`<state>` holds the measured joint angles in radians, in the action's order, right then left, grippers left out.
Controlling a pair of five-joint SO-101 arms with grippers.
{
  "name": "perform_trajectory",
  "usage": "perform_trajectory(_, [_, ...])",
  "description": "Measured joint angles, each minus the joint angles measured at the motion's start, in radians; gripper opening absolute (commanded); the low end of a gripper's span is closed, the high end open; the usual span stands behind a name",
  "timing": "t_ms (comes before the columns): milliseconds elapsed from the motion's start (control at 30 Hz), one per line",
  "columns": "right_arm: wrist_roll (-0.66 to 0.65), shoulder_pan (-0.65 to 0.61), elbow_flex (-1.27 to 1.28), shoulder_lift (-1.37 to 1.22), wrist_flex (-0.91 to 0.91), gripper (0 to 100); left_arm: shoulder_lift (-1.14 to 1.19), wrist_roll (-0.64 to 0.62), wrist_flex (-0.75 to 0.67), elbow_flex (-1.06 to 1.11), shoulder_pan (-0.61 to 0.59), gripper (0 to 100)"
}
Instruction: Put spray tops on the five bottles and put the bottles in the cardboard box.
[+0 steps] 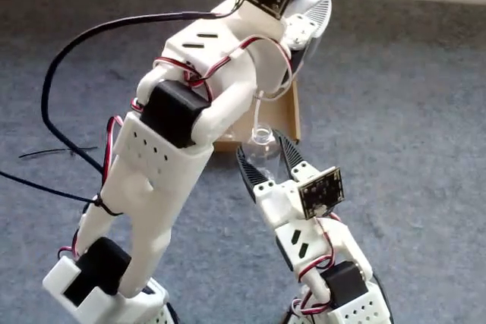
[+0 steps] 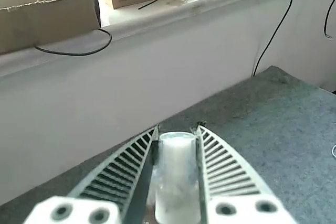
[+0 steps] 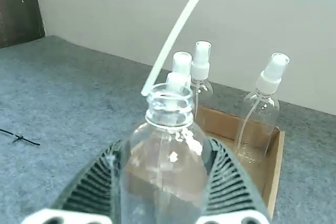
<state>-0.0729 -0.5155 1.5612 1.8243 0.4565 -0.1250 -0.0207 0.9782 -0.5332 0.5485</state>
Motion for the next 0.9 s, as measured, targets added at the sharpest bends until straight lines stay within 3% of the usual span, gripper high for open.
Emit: perform_trajectory(900, [0.000, 0.000, 0.000, 0.000, 0.000, 0.3, 0.002, 0.000, -0.055, 0.009, 0.015, 5])
